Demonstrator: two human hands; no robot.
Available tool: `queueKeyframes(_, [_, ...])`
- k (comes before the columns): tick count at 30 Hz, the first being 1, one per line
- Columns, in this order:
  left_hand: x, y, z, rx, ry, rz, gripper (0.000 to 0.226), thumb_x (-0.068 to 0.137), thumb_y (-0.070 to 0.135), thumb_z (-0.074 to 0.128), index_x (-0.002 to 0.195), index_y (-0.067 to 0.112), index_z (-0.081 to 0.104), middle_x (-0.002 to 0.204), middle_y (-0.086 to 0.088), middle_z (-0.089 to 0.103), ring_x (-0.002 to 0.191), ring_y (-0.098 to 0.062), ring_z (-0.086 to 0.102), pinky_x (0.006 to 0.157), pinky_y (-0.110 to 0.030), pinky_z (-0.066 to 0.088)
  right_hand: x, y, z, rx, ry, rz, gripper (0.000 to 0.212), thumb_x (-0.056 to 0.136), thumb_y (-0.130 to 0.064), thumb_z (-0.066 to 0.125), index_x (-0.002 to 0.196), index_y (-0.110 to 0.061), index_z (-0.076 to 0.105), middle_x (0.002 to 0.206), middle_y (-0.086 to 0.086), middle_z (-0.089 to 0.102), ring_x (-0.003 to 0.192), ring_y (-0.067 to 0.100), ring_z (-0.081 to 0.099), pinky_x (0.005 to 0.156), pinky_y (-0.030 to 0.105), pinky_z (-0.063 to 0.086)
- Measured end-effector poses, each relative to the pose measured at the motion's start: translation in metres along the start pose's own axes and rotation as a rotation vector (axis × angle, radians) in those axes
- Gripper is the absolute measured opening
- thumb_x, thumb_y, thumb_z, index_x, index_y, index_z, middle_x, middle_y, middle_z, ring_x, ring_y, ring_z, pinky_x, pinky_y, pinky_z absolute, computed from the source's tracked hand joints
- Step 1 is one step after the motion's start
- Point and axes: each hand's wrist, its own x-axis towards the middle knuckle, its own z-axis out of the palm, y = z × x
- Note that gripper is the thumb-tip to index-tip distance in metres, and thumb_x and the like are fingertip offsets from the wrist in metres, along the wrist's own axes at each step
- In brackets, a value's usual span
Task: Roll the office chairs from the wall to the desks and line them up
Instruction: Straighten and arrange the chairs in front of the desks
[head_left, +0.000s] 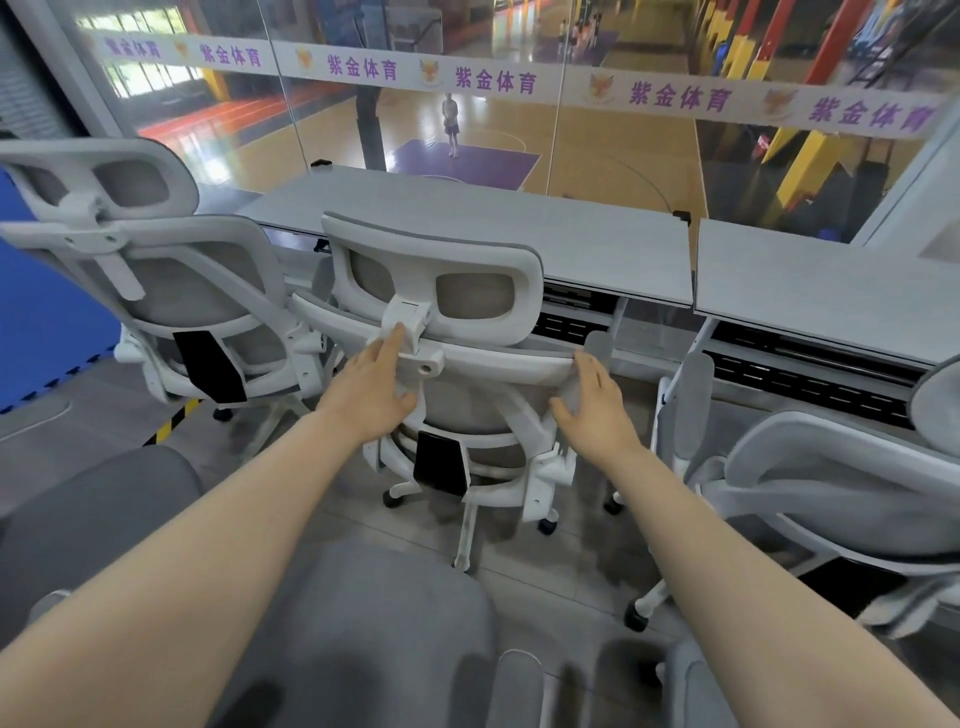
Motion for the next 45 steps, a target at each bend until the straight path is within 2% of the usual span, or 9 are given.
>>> queueKeyframes(10, [-0.118, -0.019, -0.052, 0.179, -0.175, 0.166, 0.063, 0.092, 0.030, 0.052, 0.150, 0.018, 0.030, 0.154, -0.003, 0.035, 0.140, -0.027, 0.034, 0.112, -0.039, 0.032, -0.141, -0.061, -0.004, 0.025, -0.196, -0.021, 0.062, 0.094, -0.022, 0.049, 0.150, -0.018, 0.022, 0.149, 0.012, 0.034, 0.131, 0.029, 0.038, 0.105, 0.040, 0.037])
queueKeyframes(14, [-0.162, -0.026, -0.092, 0.182, -0.204, 0.238, 0.065, 0.083, 0.046, 0.042, 0.144, 0.025, 0.037, 0.148, 0.002, 0.042, 0.137, -0.022, 0.038, 0.111, -0.040, 0.035, -0.212, -0.094, 0.003, -0.022, -0.210, -0.081, 0.059, 0.093, -0.022, 0.050, 0.147, -0.016, 0.028, 0.144, 0.013, 0.040, 0.132, 0.028, 0.038, 0.107, 0.037, 0.036])
queueKeyframes(20, [-0.245, -0.027, -0.136, 0.136, -0.109, 0.297, 0.041, 0.093, 0.033, 0.052, 0.134, 0.027, 0.050, 0.126, 0.004, 0.058, 0.116, -0.016, 0.053, 0.100, -0.037, 0.042, -0.321, -0.138, 0.016, 0.091, -0.229, -0.123, 0.051, 0.094, -0.028, 0.053, 0.141, -0.024, 0.035, 0.141, -0.001, 0.044, 0.118, 0.012, 0.047, 0.097, 0.023, 0.034])
queueKeyframes(23, [-0.292, -0.034, -0.147, 0.072, -0.065, 0.286, 0.036, 0.093, 0.036, 0.053, 0.128, 0.031, 0.053, 0.116, 0.007, 0.061, 0.106, -0.014, 0.057, 0.094, -0.040, 0.047, -0.368, -0.160, 0.020, 0.182, -0.261, -0.181, 0.045, 0.096, -0.030, 0.052, 0.138, -0.026, 0.037, 0.137, -0.008, 0.046, 0.126, 0.003, 0.041, 0.102, 0.018, 0.031])
queueKeyframes(29, [-0.379, -0.038, -0.160, 0.079, -0.086, 0.298, 0.037, 0.095, 0.038, 0.054, 0.132, 0.031, 0.052, 0.132, 0.016, 0.052, 0.122, -0.004, 0.047, 0.101, -0.023, 0.036, -0.432, -0.189, 0.027, 0.240, -0.356, -0.254, 0.043, 0.097, -0.040, 0.047, 0.137, -0.036, 0.034, 0.137, -0.016, 0.043, 0.127, -0.004, 0.037, 0.108, 0.023, 0.032])
queueKeyframes(34, [-0.454, -0.049, -0.162, 0.041, -0.084, 0.232, 0.034, 0.095, 0.044, 0.051, 0.129, 0.037, 0.052, 0.128, 0.024, 0.049, 0.104, 0.014, 0.044, 0.091, -0.011, 0.034, -0.478, -0.207, 0.026, 0.327, -0.404, -0.296, 0.036, 0.100, -0.040, 0.043, 0.135, -0.038, 0.037, 0.136, -0.018, 0.046, 0.126, -0.006, 0.039, 0.107, 0.021, 0.033])
queueKeyframes(37, [-0.493, -0.063, -0.157, 0.027, -0.101, 0.170, 0.041, 0.092, 0.056, 0.044, 0.128, 0.038, 0.052, 0.130, 0.023, 0.051, 0.119, 0.004, 0.046, 0.101, -0.023, 0.038, -0.506, -0.211, 0.022, 0.424, -0.411, -0.291, 0.031, 0.100, -0.040, 0.042, 0.131, -0.037, 0.044, 0.128, -0.018, 0.052, 0.121, -0.004, 0.046, 0.104, 0.025, 0.039])
queueKeyframes(39, [-0.518, -0.072, -0.153, 0.003, -0.095, 0.126, 0.044, 0.087, 0.064, 0.037, 0.121, 0.042, 0.054, 0.125, 0.023, 0.053, 0.118, 0.000, 0.048, 0.100, -0.028, 0.040, -0.522, -0.214, 0.019, 0.434, -0.422, -0.302, 0.036, 0.099, -0.042, 0.044, 0.135, -0.035, 0.042, 0.129, -0.018, 0.052, 0.122, -0.005, 0.046, 0.105, 0.024, 0.038])
queueKeyframes(45, [-0.569, -0.080, -0.145, 0.090, 0.081, 0.182, 0.056, 0.080, 0.078, 0.024, 0.097, 0.044, 0.065, 0.086, 0.028, 0.062, 0.084, 0.009, 0.052, 0.084, -0.027, 0.034, -0.550, -0.237, 0.017, 0.501, -0.356, -0.268, 0.050, 0.097, -0.050, 0.046, 0.143, -0.033, 0.037, 0.143, -0.018, 0.042, 0.132, -0.002, 0.037, 0.112, 0.027, 0.032])
